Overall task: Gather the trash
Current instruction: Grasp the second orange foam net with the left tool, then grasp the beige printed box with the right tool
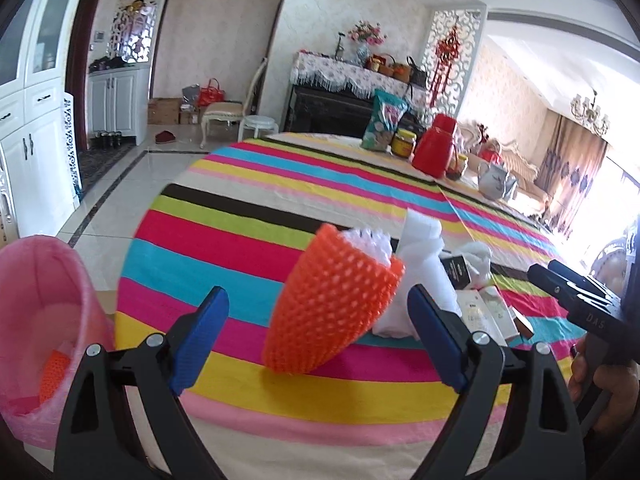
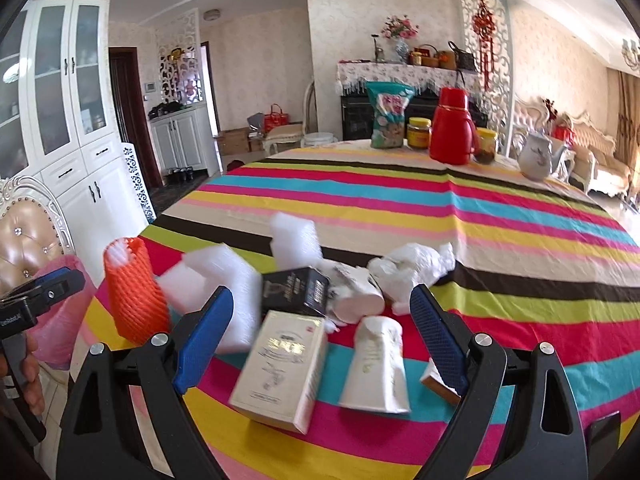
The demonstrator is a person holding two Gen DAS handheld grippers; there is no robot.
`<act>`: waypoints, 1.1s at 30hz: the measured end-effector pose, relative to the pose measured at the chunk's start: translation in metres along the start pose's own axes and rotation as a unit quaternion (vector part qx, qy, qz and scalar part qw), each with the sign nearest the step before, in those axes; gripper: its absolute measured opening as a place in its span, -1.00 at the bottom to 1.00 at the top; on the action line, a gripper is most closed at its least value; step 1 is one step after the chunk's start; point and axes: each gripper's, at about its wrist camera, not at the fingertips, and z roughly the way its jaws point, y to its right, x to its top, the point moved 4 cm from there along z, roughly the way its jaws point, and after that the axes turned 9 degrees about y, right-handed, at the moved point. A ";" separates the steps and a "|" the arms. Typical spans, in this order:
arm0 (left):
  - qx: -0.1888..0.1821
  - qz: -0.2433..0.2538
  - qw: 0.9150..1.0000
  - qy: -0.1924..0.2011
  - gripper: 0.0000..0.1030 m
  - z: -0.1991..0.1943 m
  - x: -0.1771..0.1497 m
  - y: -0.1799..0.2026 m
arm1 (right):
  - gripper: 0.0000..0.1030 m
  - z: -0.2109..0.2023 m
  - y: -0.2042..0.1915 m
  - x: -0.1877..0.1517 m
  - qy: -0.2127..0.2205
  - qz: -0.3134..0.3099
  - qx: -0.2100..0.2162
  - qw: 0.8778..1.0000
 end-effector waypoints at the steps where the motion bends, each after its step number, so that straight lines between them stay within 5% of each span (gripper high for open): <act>1: -0.001 0.002 1.000 -0.006 0.70 0.006 -0.003 0.003 | 0.65 0.001 0.004 -0.003 -0.004 0.004 -0.002 1.000; 12: 0.030 0.032 0.997 -0.056 0.69 0.066 -0.024 0.002 | 0.65 0.012 0.011 -0.028 -0.045 0.015 -0.011 0.999; 13: 0.033 0.034 0.997 -0.063 0.61 0.072 -0.026 0.002 | 0.65 0.013 0.008 -0.031 -0.048 0.015 -0.008 0.999; 15: 0.027 0.030 0.996 -0.079 0.13 0.084 -0.028 0.001 | 0.65 0.013 0.001 -0.035 -0.056 0.012 -0.001 0.998; 19: 0.022 0.018 0.996 -0.089 -0.21 0.091 -0.030 -0.004 | 0.65 0.018 -0.016 -0.043 -0.071 0.001 0.007 0.997; 26: 0.012 0.013 0.997 -0.078 -0.30 0.080 -0.025 -0.005 | 0.64 0.027 -0.033 -0.057 -0.095 -0.023 0.000 0.995; 30: 0.007 0.009 0.998 -0.069 -0.31 0.069 -0.023 -0.005 | 0.40 0.032 -0.034 -0.064 -0.109 -0.028 -0.002 0.994; 33: 0.005 0.008 0.998 -0.062 -0.31 0.059 -0.021 -0.005 | 0.03 0.035 -0.035 -0.067 -0.119 -0.030 0.000 0.992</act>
